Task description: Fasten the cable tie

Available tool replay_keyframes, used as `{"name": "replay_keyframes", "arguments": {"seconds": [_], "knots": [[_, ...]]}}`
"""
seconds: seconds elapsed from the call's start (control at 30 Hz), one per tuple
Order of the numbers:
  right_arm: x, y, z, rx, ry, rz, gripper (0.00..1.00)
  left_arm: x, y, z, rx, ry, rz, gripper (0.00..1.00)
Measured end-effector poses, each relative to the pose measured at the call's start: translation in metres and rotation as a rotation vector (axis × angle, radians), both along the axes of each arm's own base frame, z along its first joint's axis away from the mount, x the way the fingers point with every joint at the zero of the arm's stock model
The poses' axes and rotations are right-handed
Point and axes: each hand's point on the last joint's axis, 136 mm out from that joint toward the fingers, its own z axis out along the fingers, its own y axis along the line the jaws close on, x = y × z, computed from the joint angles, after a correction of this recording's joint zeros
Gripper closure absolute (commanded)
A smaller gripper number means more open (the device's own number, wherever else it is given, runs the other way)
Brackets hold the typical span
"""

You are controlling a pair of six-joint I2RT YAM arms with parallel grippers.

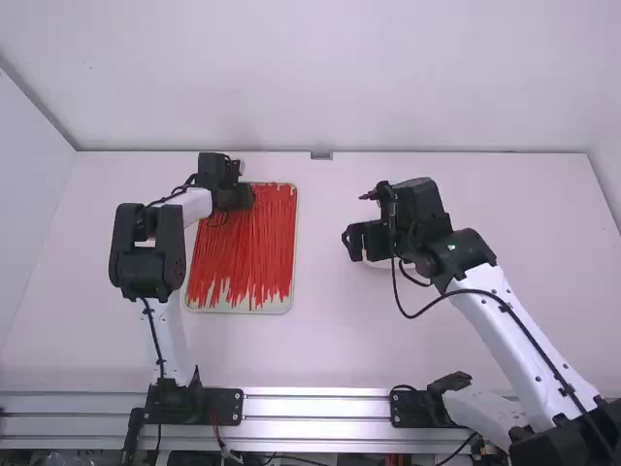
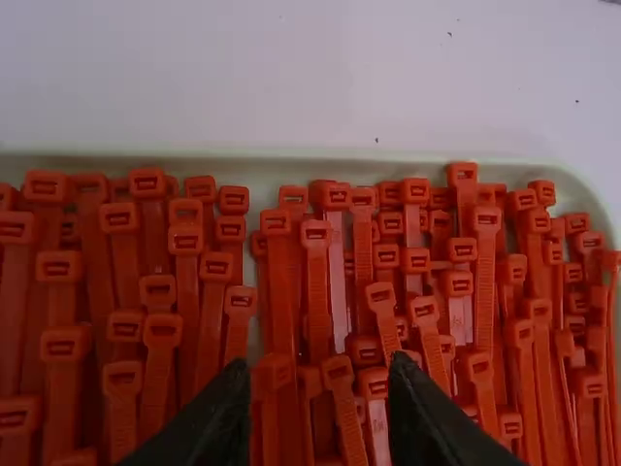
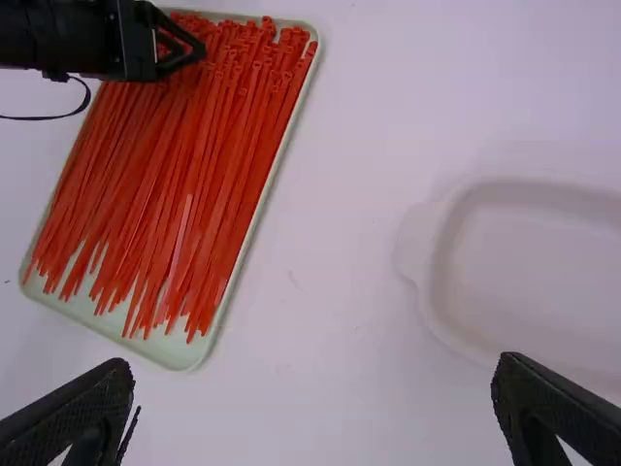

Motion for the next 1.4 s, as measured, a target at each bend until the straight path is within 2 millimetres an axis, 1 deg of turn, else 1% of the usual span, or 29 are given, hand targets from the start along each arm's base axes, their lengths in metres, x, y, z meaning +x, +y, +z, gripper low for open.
{"name": "replay_keyframes", "arguments": {"seconds": [0.37,0.53,1.4], "knots": [[0.0013,0.0007,0.0012,0.003,-0.007,0.000,0.02,0.0021,0.0016,0.0011,0.008,-0.010,0.006,0.67],[0.0012,0.0006,0.0011,0.003,-0.007,0.000,0.02,0.0026,0.0046,0.0006,0.021,-0.010,0.017,0.67],[0.0010,0.0005,0.0010,0.003,-0.005,0.000,0.01,0.0032,0.0047,0.0010,0.021,-0.013,0.017,0.66]]}}
